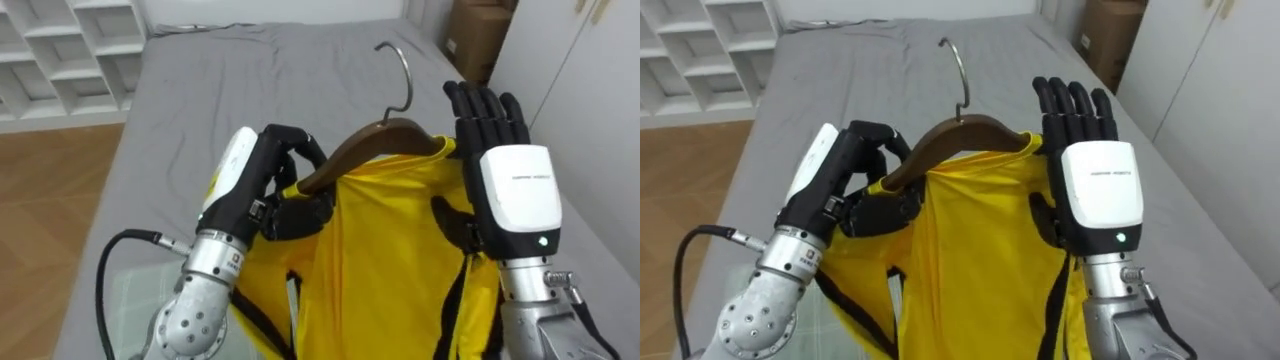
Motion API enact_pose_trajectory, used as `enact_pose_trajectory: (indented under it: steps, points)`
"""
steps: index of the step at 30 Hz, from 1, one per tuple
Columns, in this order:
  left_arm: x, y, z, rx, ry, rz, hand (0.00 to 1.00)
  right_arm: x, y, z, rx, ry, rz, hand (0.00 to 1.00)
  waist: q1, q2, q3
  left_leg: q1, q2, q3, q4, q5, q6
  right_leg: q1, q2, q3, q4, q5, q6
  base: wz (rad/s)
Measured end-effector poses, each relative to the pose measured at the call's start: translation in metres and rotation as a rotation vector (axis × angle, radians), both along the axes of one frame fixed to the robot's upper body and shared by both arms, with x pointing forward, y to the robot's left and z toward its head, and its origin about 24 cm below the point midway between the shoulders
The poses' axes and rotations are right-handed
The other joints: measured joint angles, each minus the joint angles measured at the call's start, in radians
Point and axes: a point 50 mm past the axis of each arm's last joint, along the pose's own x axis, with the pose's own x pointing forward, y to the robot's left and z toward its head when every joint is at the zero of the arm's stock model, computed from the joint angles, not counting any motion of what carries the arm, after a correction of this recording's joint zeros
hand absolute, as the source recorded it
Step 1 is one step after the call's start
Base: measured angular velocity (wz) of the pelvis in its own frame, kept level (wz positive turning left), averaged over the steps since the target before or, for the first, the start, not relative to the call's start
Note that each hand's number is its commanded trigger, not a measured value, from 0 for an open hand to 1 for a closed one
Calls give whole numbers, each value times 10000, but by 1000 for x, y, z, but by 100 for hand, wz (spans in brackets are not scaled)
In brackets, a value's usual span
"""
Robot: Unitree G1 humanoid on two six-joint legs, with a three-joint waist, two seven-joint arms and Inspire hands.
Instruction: Hang clothes
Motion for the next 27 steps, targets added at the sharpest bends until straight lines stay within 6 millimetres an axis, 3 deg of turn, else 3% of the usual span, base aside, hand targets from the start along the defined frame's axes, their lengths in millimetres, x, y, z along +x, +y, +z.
enact_pose_trajectory:
  steps: [2,7,16,27]
  points:
    - [0,0,0,10,-9,-7,100,0,0,0,20,20,-28,0,12,-3,3,-4,-125,7,-1,64,103,23,-103,68,-4,-88,11,8]
    - [0,0,1,-38,-10,-23,100,1,-3,-1,277,173,-278,0,-50,-41,12,144,-179,11,8,98,150,317,-174,-17,-148,-114,173,12]
    - [1,0,0,-38,110,56,100,2,-3,0,273,536,-331,0,-111,-67,2,224,-178,59,34,104,153,402,-185,-67,-128,-60,94,1]
    - [1,0,0,46,97,83,100,6,-2,5,951,1355,-66,0,-124,-46,-5,327,-178,316,-10,103,153,484,-194,1,-143,-89,140,-1]
